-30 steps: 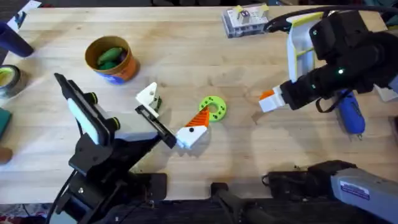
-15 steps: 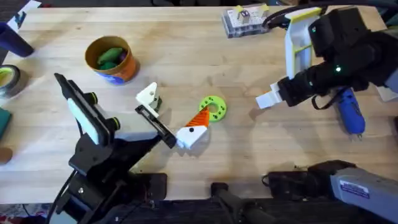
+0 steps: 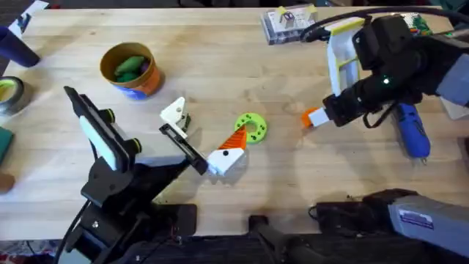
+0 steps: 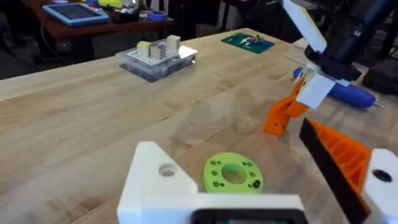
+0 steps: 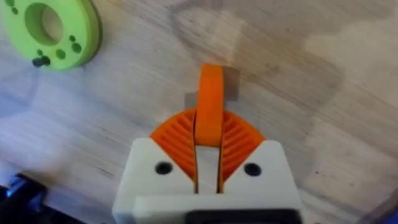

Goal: Pick up the gripper from the table and insert it into the empty holder that is missing its gripper. Then pick up a screw, insert it into the mounting hole, and use the screwdriver to tighten it. Finally, clean up the table by picking up the vegetable and placing it into the bucket.

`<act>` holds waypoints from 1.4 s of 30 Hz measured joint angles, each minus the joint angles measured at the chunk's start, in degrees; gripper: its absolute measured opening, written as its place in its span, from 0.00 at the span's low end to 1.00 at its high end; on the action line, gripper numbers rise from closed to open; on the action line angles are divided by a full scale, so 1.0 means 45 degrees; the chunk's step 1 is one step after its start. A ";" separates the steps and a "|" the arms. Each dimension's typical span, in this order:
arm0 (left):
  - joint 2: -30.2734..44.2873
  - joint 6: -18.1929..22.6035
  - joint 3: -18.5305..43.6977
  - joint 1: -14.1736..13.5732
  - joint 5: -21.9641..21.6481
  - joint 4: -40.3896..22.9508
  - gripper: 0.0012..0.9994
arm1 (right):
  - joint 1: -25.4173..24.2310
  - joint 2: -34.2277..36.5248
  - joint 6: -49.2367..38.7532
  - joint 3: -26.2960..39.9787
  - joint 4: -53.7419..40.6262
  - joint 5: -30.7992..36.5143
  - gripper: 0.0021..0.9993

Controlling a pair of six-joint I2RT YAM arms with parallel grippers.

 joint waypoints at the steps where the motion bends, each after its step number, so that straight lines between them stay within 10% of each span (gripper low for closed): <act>1: 0.0000 0.0000 0.0000 0.0000 0.0000 0.0000 0.99 | 0.0000 0.0000 0.0008 0.0000 0.0011 0.0028 0.13; 4: 0.0000 -0.0003 0.0000 0.0000 0.0000 0.0000 0.99 | 0.0000 -0.0002 0.0074 0.0000 0.0058 0.0081 0.01; 20: 0.0000 0.0000 0.0000 0.0000 0.0000 0.0000 0.99 | -0.0003 -0.1132 0.1216 0.0512 -0.0740 -0.0579 0.01; 31: 0.0000 0.0000 0.0000 0.0000 0.0000 0.0000 0.99 | -0.0003 -0.1807 0.2131 0.0860 0.0550 -0.5693 0.01; 42: 0.0000 -0.0003 0.0000 0.0000 0.0002 0.0000 0.99 | 0.0011 0.1638 0.4160 0.0879 0.4907 -1.1623 0.01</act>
